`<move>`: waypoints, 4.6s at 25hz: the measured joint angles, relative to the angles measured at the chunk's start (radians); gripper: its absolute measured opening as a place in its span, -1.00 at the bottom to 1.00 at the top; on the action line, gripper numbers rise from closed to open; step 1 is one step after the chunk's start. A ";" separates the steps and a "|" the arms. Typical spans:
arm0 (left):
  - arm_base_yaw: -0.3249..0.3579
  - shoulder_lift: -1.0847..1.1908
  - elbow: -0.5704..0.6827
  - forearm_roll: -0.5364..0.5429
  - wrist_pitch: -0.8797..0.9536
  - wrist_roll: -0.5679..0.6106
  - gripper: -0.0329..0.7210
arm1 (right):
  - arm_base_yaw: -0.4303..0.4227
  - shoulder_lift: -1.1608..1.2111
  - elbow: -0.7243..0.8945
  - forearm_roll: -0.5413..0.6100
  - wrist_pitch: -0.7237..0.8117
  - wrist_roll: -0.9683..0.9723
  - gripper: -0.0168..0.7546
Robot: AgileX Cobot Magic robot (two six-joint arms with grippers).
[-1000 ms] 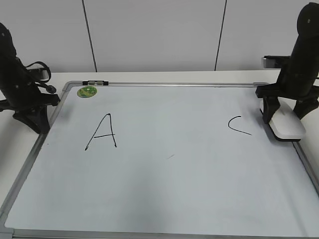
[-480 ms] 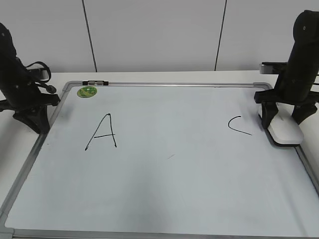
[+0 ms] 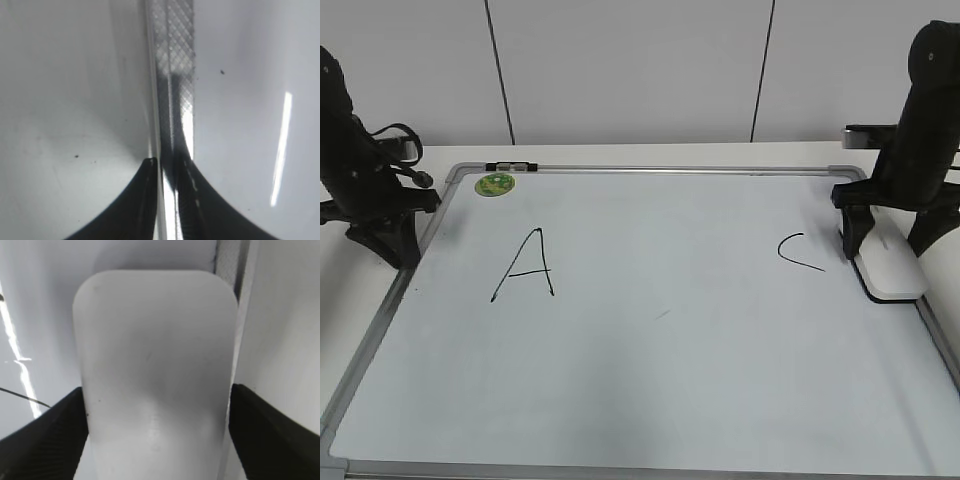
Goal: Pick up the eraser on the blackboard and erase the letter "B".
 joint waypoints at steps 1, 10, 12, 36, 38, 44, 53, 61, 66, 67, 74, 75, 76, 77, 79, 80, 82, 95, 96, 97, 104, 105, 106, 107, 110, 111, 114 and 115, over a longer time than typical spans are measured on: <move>0.000 0.000 0.000 -0.004 0.000 0.000 -0.60 | 0.000 0.000 0.000 0.000 0.000 0.000 0.74; 0.000 -0.107 0.000 0.017 -0.004 0.000 0.21 | 0.000 -0.002 0.000 0.000 0.000 0.007 0.75; 0.000 -0.154 0.000 0.021 -0.006 -0.003 0.46 | 0.000 -0.019 0.000 0.000 0.000 0.018 0.75; -0.011 -0.956 0.524 0.089 -0.095 -0.052 0.63 | 0.176 -0.689 0.522 -0.046 -0.114 0.119 0.48; -0.011 -1.076 0.615 0.099 -0.112 -0.052 0.63 | 0.186 -0.741 0.602 -0.053 -0.143 0.124 0.48; -0.011 -1.399 0.836 0.127 -0.117 -0.052 0.59 | 0.187 -0.959 0.839 -0.057 -0.181 0.133 0.48; -0.011 -1.870 1.089 0.128 -0.069 -0.052 0.59 | 0.187 -1.418 1.099 -0.059 -0.181 0.135 0.48; -0.011 -2.144 1.155 0.126 0.024 -0.053 0.58 | 0.188 -1.825 1.259 -0.073 -0.100 0.135 0.48; -0.011 -2.165 1.196 0.126 0.030 -0.054 0.58 | 0.188 -1.916 1.261 -0.081 -0.093 0.082 0.44; -0.011 -2.165 1.199 0.126 0.030 -0.054 0.58 | 0.188 -1.916 1.262 -0.081 -0.093 0.078 0.44; -0.011 -2.165 1.229 0.117 -0.023 -0.054 0.58 | 0.188 -1.916 1.266 -0.081 -0.089 0.074 0.40; -0.011 -2.165 1.229 0.117 -0.026 -0.054 0.58 | 0.188 -1.916 1.266 -0.081 -0.089 0.074 0.40; -0.011 -2.165 1.229 0.116 -0.028 -0.054 0.58 | 0.188 -1.916 1.266 -0.081 -0.089 0.074 0.40; -0.011 -2.165 1.229 0.116 -0.028 -0.054 0.58 | 0.188 -1.916 1.266 -0.081 -0.089 0.074 0.40; -0.011 -2.165 1.229 0.109 -0.028 -0.054 0.58 | 0.188 -1.916 1.268 -0.081 -0.087 0.074 0.40; -0.011 -2.165 1.229 0.105 -0.028 -0.054 0.58 | 0.188 -1.916 1.268 -0.081 -0.087 0.074 0.40; -0.011 -2.165 1.229 0.101 -0.028 -0.054 0.58 | 0.188 -1.916 1.268 -0.081 -0.087 0.074 0.40; -0.011 -2.165 1.231 0.099 -0.030 -0.054 0.58 | 0.188 -1.916 1.268 -0.081 -0.087 0.072 0.40; -0.011 -2.165 1.231 0.099 -0.030 -0.054 0.58 | 0.188 -1.920 1.268 -0.081 -0.087 0.072 0.40; -0.011 -2.165 1.231 0.099 -0.030 -0.054 0.58 | 0.188 -1.925 1.268 -0.081 -0.085 0.072 0.40; 0.027 -2.181 1.231 0.099 -0.030 -0.054 0.58 | 0.188 -1.962 1.268 -0.081 -0.085 0.072 0.40; 0.029 -2.193 1.231 0.099 -0.030 -0.054 0.58 | 0.186 -1.985 1.268 -0.081 -0.085 0.072 0.40; 0.031 -2.208 1.231 0.099 -0.030 -0.054 0.58 | 0.180 -2.005 1.268 -0.081 -0.085 0.072 0.40; 0.031 -2.224 1.231 0.099 -0.030 -0.054 0.58 | 0.176 -2.028 1.268 -0.081 -0.084 0.072 0.40; 0.031 -2.272 1.231 0.099 -0.030 -0.054 0.58 | 0.144 -2.088 1.268 -0.081 -0.080 0.072 0.40; 0.031 -2.282 1.231 0.099 -0.030 -0.054 0.58 | 0.131 -2.107 1.268 -0.081 -0.080 0.072 0.40; 0.031 -2.286 1.231 0.095 -0.030 -0.054 0.58 | 0.101 -2.157 1.268 -0.081 -0.079 0.072 0.40; 0.031 -2.286 1.231 0.095 -0.030 -0.054 0.58 | 0.093 -2.176 1.268 -0.081 -0.079 0.072 0.40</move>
